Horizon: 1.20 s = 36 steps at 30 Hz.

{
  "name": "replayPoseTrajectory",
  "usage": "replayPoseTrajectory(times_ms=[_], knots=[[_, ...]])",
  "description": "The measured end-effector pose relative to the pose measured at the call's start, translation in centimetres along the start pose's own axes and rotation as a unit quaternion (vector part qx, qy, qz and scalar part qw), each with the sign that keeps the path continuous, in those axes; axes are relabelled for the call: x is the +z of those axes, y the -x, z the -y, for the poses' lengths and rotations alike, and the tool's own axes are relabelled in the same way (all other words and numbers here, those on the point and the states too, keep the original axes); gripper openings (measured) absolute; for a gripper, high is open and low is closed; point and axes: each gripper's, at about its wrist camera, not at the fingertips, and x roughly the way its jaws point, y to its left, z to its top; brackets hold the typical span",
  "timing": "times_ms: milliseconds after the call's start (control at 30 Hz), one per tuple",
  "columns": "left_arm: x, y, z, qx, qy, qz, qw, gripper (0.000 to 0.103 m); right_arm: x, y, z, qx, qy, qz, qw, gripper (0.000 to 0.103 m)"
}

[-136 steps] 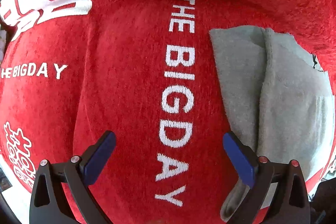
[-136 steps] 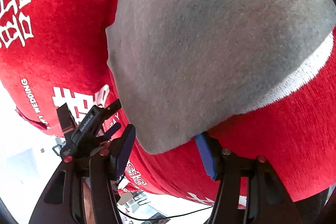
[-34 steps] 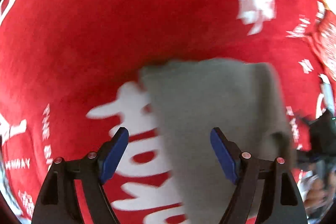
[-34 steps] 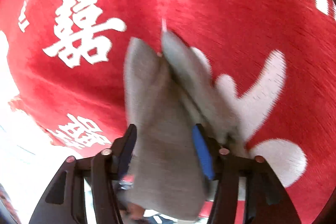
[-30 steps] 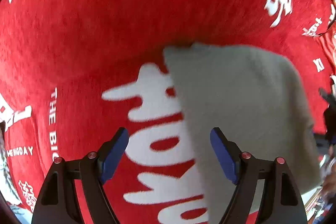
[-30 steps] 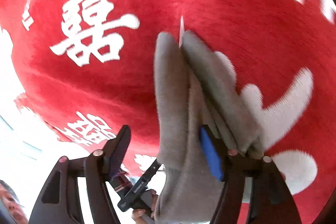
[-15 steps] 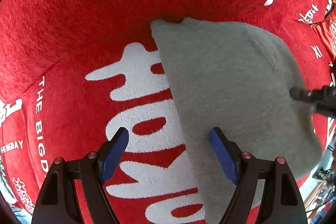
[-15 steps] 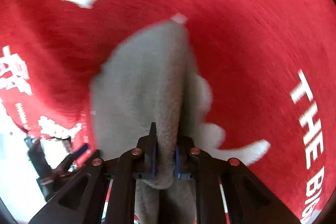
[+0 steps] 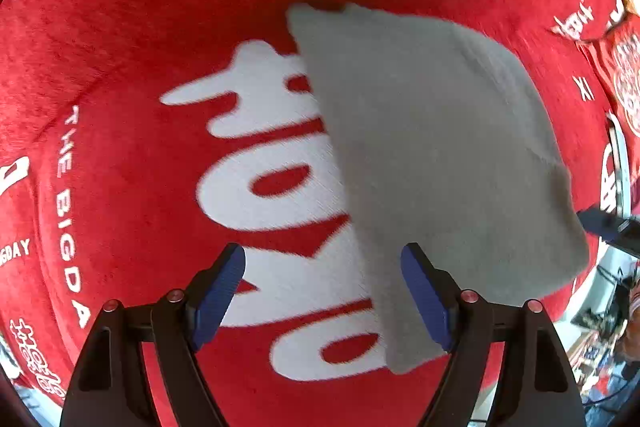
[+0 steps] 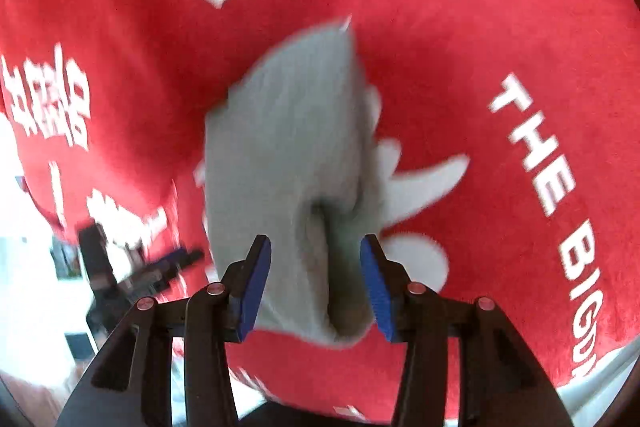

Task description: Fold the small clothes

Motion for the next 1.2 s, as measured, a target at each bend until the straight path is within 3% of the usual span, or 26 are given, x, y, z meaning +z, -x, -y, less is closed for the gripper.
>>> replayPoseTrajectory(times_ms=[33, 67, 200, 300, 333, 467, 700, 833, 1033, 1100, 1200], knots=[[-0.2, -0.3, 0.4, 0.001, -0.003, -0.006, 1.0000, 0.081, -0.5, -1.0, 0.0, -0.022, 0.011, -0.021, 0.999, 0.014], [-0.6, -0.7, 0.9, 0.000, -0.006, -0.009, 0.9999, 0.081, -0.8, -1.8, -0.2, -0.037, 0.018, -0.037, 0.998, 0.006], [-2.6, -1.7, 1.8, 0.009, -0.017, -0.016, 0.9997, 0.081, -1.7, -1.3, -0.6, -0.054, 0.042, -0.024, 0.997, 0.006], [-3.9, -2.8, 1.6, 0.003, -0.014, -0.022, 0.9997, 0.082, -2.2, -2.4, 1.7, -0.097, 0.039, -0.041, 0.994, 0.006], [-4.1, -3.0, 1.4, 0.000, -0.009, -0.022, 0.9997, 0.087, -2.5, -2.9, 2.6, -0.096, 0.033, -0.046, 0.994, 0.006], [-4.3, -3.0, 1.0, -0.002, 0.007, -0.020, 0.9998, 0.089, -2.3, -3.6, 3.3, -0.084, 0.013, -0.034, 0.996, 0.008], [-4.9, -1.7, 1.1, 0.005, -0.008, -0.017, 0.9998, 0.089, -3.6, -1.6, 3.1, -0.121, -0.029, -0.019, 0.992, 0.017], [-5.7, -0.6, 0.7, 0.008, -0.015, -0.013, 0.9998, 0.089, -5.4, 0.1, 3.1, -0.163, -0.065, -0.016, 0.984, 0.022], [-6.3, 0.7, 0.1, 0.009, -0.024, -0.009, 0.9996, 0.089, -7.9, 2.2, 1.9, -0.159, -0.092, 0.006, 0.983, 0.022], [-6.3, 1.2, -0.2, 0.008, -0.026, -0.009, 0.9996, 0.089, -8.3, 2.5, 1.2, -0.152, -0.092, 0.011, 0.984, 0.026], [-6.6, 1.8, -0.6, 0.013, -0.034, -0.009, 0.9993, 0.089, -8.9, 2.5, -0.5, -0.141, -0.088, 0.022, 0.986, 0.041]])
